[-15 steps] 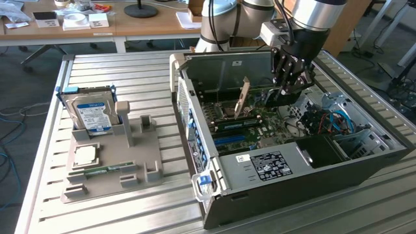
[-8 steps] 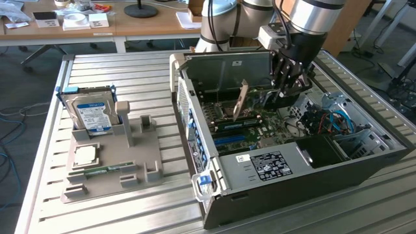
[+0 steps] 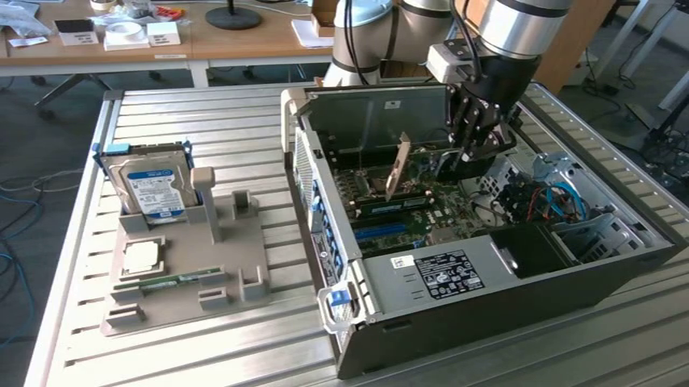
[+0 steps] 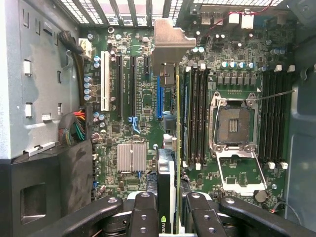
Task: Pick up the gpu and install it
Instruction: 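Insert the gpu into the slot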
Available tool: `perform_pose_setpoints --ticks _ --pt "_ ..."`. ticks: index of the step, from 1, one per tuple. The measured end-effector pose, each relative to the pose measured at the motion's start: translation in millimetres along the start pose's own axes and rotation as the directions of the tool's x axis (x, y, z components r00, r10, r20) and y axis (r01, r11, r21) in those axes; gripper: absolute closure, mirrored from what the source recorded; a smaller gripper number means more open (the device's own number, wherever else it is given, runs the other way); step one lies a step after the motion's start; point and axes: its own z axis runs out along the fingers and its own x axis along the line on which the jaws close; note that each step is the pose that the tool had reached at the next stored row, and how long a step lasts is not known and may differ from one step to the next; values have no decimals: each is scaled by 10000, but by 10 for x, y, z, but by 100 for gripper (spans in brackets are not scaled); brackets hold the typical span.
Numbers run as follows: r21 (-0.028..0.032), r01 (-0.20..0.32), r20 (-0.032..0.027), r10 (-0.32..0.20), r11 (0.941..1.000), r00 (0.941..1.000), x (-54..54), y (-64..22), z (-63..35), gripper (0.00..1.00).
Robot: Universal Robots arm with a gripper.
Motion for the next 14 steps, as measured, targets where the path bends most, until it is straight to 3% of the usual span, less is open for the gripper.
perform_pose_setpoints --ticks 14 --pt "4 1 1 -1 10000 10000 0 37 1 73"
